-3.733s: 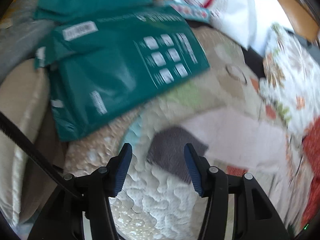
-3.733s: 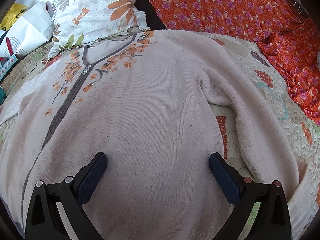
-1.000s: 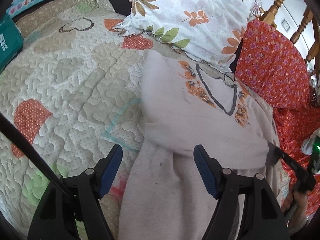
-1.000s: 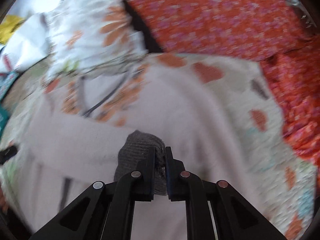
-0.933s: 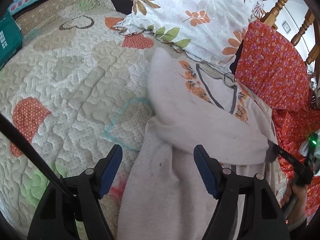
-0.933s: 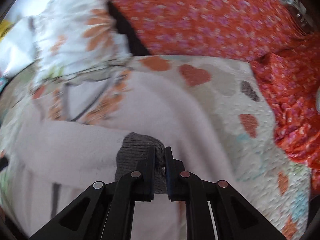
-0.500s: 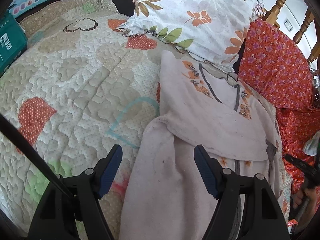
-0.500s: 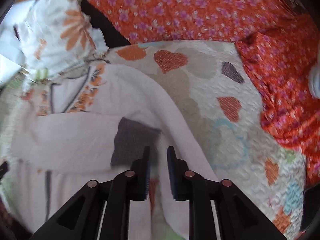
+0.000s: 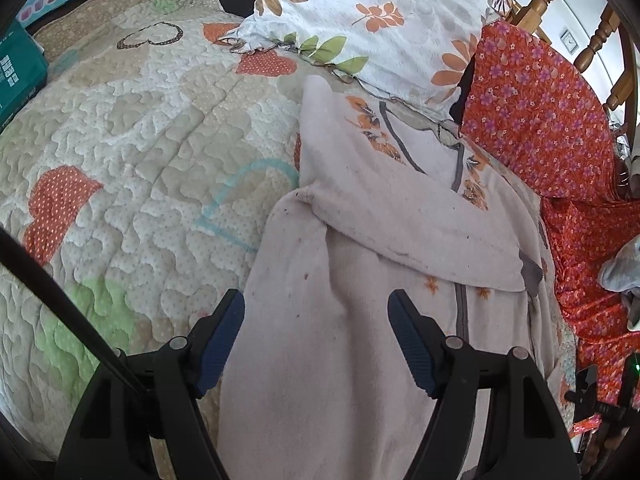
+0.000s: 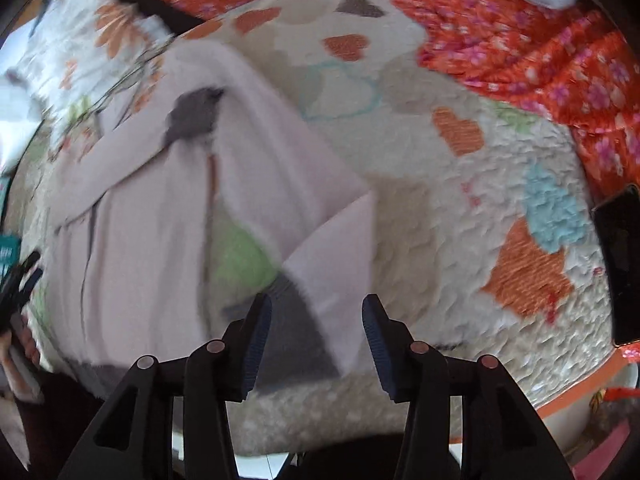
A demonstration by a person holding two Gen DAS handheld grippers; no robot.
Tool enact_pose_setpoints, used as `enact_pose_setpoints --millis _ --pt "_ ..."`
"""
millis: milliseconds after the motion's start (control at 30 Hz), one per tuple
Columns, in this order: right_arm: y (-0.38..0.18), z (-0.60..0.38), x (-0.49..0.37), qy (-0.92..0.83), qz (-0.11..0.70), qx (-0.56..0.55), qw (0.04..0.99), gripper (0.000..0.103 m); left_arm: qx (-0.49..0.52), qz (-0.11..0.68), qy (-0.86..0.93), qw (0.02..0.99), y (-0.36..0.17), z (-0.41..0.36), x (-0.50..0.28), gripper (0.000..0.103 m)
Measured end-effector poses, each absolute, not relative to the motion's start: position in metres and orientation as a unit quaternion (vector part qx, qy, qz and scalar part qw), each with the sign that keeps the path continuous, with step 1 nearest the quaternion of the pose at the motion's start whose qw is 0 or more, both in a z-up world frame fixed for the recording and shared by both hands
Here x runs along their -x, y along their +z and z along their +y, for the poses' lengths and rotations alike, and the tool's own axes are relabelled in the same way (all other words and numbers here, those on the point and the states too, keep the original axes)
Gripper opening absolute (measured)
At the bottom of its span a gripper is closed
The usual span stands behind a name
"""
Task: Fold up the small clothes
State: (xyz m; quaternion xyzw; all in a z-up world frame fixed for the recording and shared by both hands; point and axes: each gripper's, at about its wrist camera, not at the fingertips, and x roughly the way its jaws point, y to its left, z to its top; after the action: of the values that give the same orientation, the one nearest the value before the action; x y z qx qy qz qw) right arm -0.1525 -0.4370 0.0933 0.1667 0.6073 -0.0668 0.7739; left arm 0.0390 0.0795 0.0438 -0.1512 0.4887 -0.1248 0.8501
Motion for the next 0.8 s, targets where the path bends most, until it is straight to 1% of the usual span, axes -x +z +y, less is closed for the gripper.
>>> enact_pose_setpoints --millis 33,100,167,267,300,333,367,400,433,567,667,800 --pt "0.093 -0.428 0.155 -0.049 0.611 -0.159 0.774 0.059 0.150 0.489 -0.123 0.850 0.043 0.080 -0.038 0.073" --pt "0.089 -0.401 0.158 -0.004 0.626 -0.121 0.770 0.065 0.150 0.491 -0.120 0.850 0.042 0.082 -0.037 0.073" --pt "0.078 -0.370 0.162 0.016 0.640 -0.041 0.767 0.065 0.155 0.495 -0.118 0.847 0.039 0.084 -0.037 0.073" --pt "0.059 -0.342 0.164 0.013 0.644 0.046 0.763 0.065 0.168 0.499 -0.118 0.842 0.037 0.089 -0.036 0.073" --pt "0.051 -0.335 0.164 0.002 0.641 0.075 0.764 0.063 0.170 0.499 -0.117 0.842 0.037 0.090 -0.035 0.073" --pt "0.045 -0.332 0.165 -0.010 0.636 0.095 0.766 0.047 0.171 0.497 -0.114 0.843 0.037 0.091 -0.035 0.073" --pt "0.042 -0.332 0.165 -0.015 0.632 0.101 0.768 0.038 0.171 0.497 -0.113 0.843 0.037 0.092 -0.034 0.073" --pt "0.042 -0.336 0.166 -0.002 0.629 0.074 0.774 0.016 0.172 0.496 -0.111 0.844 0.037 0.094 -0.034 0.073" --pt "0.045 -0.342 0.167 0.006 0.629 0.045 0.776 0.003 0.173 0.496 -0.110 0.844 0.036 0.095 -0.034 0.073" --pt "0.071 -0.375 0.173 -0.039 0.597 0.010 0.801 0.002 0.187 0.504 -0.110 0.836 0.033 0.098 -0.037 0.073" --pt "0.111 -0.438 0.183 -0.124 0.552 -0.038 0.824 0.002 0.205 0.510 -0.120 0.827 0.032 0.097 -0.039 0.073" --pt "0.165 -0.524 0.193 -0.248 0.485 -0.078 0.835 0.002 0.202 0.507 -0.125 0.828 0.036 0.092 -0.037 0.073"
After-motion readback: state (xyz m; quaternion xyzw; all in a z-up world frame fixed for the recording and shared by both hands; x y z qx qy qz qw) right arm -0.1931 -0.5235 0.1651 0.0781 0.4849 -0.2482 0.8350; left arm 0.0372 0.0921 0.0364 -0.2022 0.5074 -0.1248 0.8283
